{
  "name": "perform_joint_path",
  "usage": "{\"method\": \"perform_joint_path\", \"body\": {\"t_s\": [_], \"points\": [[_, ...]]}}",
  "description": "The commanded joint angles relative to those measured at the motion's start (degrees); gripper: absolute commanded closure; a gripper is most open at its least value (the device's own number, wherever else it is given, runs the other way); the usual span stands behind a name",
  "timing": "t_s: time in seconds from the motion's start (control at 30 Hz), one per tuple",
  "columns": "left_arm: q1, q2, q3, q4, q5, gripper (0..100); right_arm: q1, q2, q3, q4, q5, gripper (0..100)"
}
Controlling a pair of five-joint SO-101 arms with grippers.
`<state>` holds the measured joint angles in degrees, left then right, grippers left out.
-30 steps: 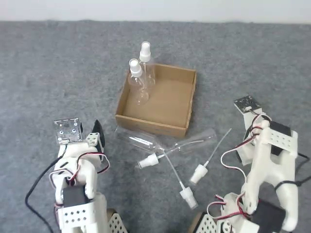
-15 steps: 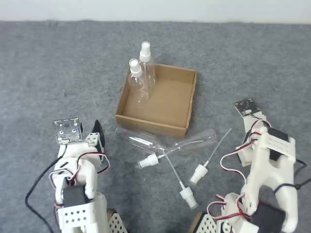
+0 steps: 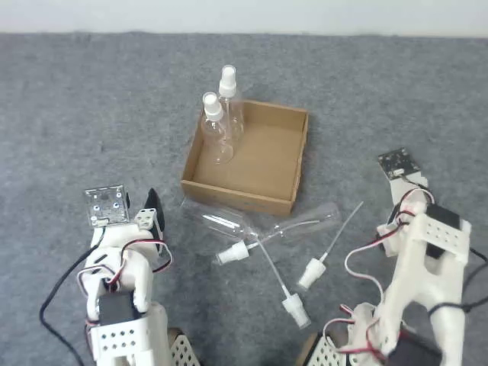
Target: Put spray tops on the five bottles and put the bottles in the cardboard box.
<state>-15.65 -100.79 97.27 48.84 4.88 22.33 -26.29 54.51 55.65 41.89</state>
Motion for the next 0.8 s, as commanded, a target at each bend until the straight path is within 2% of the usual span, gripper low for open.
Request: {"method": "perform_joint_path", "body": {"t_s": [0.0, 0.3, 0.47, 0.77], "points": [[-0.09, -0.97, -0.57, -0.18, 0.18, 84, 0.40, -10.07, -0.53, 3.82, -0.53, 96.1], [-0.09, -0.97, -0.57, -0.18, 0.18, 84, 0.31, -23.69, -0.53, 13.49, -0.62, 96.0], [-0.09, -0.97, -0.57, -0.18, 0.18, 84, -2.07, -28.88, -0.53, 17.45, -0.70, 96.0], [-0.09, -0.97, -0.57, -0.18, 0.18, 84, -10.33, -36.09, -0.53, 17.63, -13.36, 96.0]]}}
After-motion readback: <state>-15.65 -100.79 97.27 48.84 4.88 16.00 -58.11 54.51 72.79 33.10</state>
